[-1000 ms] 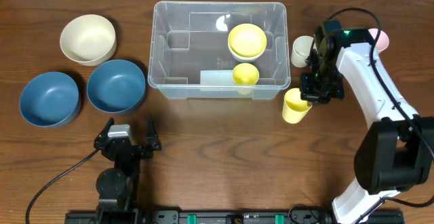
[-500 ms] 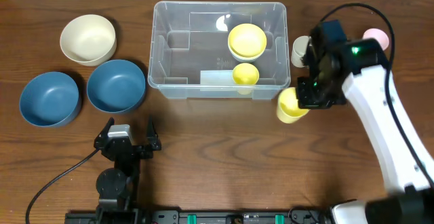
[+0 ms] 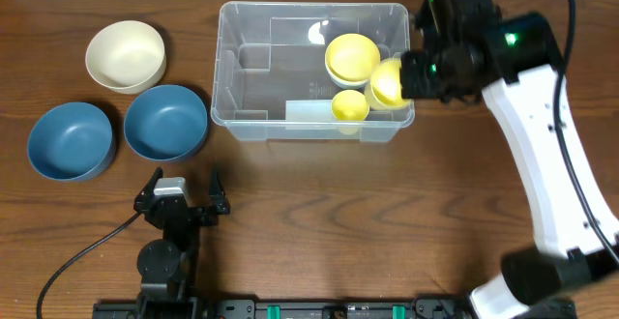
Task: Pack container
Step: 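Lower the yellow cup into the first yellow cup in the bin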
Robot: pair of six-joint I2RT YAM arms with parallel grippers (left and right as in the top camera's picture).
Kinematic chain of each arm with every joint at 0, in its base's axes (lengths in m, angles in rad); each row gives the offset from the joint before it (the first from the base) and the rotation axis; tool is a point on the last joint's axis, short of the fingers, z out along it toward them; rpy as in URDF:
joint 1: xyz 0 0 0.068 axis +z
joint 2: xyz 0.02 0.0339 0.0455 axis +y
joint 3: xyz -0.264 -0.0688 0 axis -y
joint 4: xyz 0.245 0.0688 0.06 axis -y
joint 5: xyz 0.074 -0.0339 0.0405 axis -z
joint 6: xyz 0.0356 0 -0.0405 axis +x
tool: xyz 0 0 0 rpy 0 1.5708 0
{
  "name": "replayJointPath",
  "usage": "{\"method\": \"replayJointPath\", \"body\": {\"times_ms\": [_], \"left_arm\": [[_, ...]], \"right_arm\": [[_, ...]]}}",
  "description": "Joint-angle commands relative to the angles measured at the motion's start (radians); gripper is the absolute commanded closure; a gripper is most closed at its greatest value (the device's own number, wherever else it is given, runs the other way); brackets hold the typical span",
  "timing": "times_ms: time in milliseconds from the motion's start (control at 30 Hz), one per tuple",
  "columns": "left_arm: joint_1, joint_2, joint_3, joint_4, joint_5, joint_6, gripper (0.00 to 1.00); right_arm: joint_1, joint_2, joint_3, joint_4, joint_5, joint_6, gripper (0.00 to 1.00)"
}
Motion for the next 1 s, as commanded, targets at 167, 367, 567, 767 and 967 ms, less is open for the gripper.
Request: {"method": "replayJointPath", "body": {"times_ms": [167,367,567,767,967], "left_arm": [[0.005,-0.006,-0.023,-0.034,-0.008,0.013,0.02],[0.005,-0.006,-0.023,-0.034,-0.008,0.013,0.02],[0.005,-0.006,-0.023,-0.034,-0.008,0.014,0.02],[0.005,-0.006,-0.023,-0.034,-0.008,0.014,0.02],[0.005,-0.006,-0.023,-0.034,-0.008,0.013,0.02]], "right_arm": [[0.024,0.249,0.247,-0.100,-0.026,-0.003,0.97],[0.055,0.363,0.247,-0.147,-0.026,-0.029,0.99],[0.098,0.414,0.246,-0.142,-0.011,-0.036,0.99],[0.111,0.455,0.245,-0.119,0.005,-0.028,0.99],[0.111,0.486,0.244,-0.089,0.028,-0.020,0.99]]}}
